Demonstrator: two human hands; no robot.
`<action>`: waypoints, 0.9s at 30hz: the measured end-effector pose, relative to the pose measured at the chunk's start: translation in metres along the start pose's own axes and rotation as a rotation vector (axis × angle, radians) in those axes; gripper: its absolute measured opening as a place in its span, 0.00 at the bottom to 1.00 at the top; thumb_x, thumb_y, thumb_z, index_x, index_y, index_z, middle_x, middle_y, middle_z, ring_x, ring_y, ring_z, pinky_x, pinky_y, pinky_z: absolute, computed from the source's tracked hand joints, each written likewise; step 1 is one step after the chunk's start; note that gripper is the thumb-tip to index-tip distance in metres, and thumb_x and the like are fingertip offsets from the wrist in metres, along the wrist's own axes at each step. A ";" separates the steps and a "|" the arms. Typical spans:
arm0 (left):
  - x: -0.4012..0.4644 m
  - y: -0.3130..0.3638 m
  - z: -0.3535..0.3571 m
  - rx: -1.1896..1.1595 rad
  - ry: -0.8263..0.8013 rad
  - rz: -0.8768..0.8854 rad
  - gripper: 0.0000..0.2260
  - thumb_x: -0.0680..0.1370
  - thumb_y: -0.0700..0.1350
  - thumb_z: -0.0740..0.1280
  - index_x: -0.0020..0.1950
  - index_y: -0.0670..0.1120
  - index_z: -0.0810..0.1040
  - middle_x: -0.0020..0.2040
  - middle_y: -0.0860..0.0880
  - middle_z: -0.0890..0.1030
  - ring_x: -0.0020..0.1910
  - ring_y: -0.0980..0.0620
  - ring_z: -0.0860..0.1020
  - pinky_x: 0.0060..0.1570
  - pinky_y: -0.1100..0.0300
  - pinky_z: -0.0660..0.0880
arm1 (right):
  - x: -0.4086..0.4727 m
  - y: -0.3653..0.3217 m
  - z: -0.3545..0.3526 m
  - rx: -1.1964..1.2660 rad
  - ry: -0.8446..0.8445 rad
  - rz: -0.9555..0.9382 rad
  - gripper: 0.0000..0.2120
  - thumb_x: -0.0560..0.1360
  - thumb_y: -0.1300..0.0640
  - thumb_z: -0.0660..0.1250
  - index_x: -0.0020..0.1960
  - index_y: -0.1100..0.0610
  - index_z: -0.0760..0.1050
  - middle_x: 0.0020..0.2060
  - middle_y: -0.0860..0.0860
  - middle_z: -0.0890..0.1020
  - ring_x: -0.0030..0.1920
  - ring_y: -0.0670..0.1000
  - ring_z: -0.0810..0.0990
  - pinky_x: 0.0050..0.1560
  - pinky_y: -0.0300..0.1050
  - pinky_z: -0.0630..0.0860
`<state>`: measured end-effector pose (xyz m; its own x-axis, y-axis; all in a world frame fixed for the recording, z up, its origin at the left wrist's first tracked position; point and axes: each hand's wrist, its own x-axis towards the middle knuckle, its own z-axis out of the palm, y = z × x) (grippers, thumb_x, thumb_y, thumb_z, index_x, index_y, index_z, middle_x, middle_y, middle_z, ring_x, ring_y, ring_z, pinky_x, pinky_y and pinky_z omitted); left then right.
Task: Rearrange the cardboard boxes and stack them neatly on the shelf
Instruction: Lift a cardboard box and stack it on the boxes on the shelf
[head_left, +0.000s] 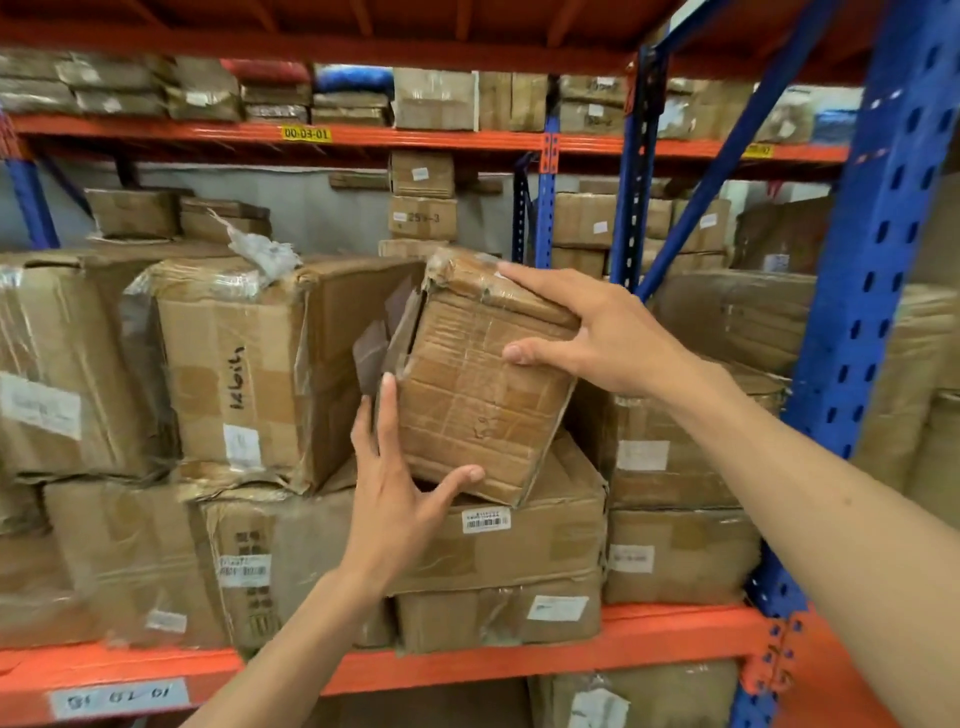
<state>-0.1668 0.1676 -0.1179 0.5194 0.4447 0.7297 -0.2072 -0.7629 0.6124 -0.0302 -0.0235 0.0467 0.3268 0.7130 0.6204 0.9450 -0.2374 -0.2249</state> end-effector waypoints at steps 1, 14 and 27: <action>0.005 0.001 -0.001 -0.035 -0.010 -0.028 0.58 0.65 0.64 0.79 0.79 0.69 0.38 0.81 0.47 0.49 0.80 0.53 0.53 0.72 0.52 0.58 | -0.005 0.003 -0.006 -0.057 -0.005 0.032 0.41 0.73 0.31 0.70 0.78 0.25 0.50 0.65 0.40 0.72 0.61 0.45 0.72 0.64 0.54 0.71; 0.047 0.039 0.016 -0.198 -0.172 -0.022 0.43 0.64 0.46 0.84 0.67 0.77 0.67 0.78 0.50 0.62 0.79 0.52 0.58 0.77 0.50 0.59 | -0.015 0.037 -0.057 -0.255 -0.208 0.062 0.53 0.64 0.47 0.85 0.73 0.33 0.50 0.61 0.49 0.77 0.54 0.53 0.78 0.52 0.54 0.74; 0.148 0.128 0.087 0.126 -0.331 0.346 0.37 0.69 0.46 0.80 0.75 0.58 0.71 0.70 0.50 0.67 0.65 0.51 0.68 0.68 0.54 0.67 | -0.063 0.147 -0.115 -0.112 0.196 0.292 0.26 0.74 0.49 0.78 0.57 0.36 0.61 0.31 0.54 0.79 0.29 0.44 0.78 0.31 0.45 0.70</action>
<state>-0.0450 0.0947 0.0422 0.6773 -0.0024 0.7357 -0.3231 -0.8994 0.2945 0.0892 -0.1791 0.0612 0.5692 0.4673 0.6765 0.8034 -0.4911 -0.3368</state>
